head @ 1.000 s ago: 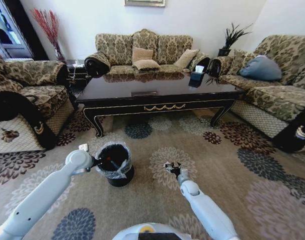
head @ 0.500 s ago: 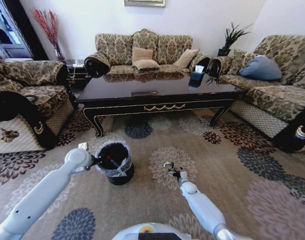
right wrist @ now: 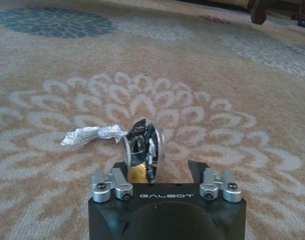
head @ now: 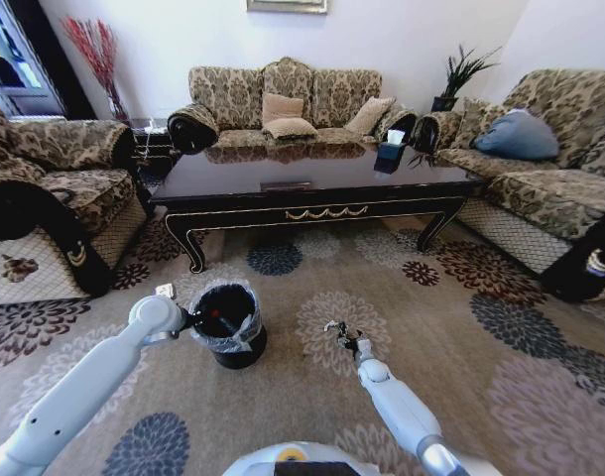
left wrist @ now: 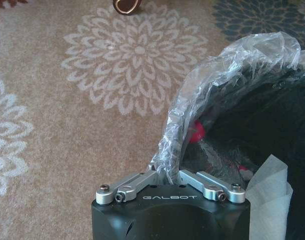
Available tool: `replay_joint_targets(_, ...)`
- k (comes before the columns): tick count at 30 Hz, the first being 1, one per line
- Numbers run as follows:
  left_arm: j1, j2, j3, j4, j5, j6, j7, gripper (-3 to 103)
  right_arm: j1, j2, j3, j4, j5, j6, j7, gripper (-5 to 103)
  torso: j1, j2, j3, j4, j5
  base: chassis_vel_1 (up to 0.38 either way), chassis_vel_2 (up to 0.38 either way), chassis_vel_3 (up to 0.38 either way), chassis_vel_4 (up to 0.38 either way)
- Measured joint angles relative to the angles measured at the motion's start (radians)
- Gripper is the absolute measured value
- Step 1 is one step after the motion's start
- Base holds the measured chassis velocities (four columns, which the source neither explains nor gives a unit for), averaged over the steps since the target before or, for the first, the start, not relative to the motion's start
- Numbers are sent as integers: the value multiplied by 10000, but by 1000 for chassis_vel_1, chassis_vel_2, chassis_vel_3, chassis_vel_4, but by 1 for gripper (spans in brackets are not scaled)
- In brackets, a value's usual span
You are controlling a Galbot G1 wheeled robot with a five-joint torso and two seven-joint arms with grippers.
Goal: Move to the front of the table and pick up the trash from the floor, then place it into the trash bin.
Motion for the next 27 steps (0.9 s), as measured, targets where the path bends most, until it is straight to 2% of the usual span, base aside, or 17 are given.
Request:
replay_joint_targets(4,-55,-43,68,44,20,0,0,0,-38,-18,-32,169,8,-5,6,46,0,0,0,0,0,0,0,0,0)
replay_joint_targets(6,-65,-61,73,69,38,0,0,0,-56,-20,-37,206,11,-9,12,46,0,0,0,0,0,0,0,0,0)
replay_joint_targets(10,-49,-98,87,74,40,0,0,0,-151,-19,-34,274,5,-20,27,27,0,1,0,0,0,0,0,0,0)
replay_joint_targets(21,3,-139,65,32,47,0,13,0,-358,-82,-32,646,55,-99,114,27,0,1,0,1,0,0,0,0,0)
replay_joint_targets(25,19,-212,64,0,79,0,16,0,-543,-240,-24,1031,295,-220,228,27,1,1,0,2,2,0,0,0,0)
replay_joint_targets(27,13,-343,120,-42,123,0,17,0,-839,-531,34,1669,647,-369,331,27,0,1,0,3,3,0,0,0,0)
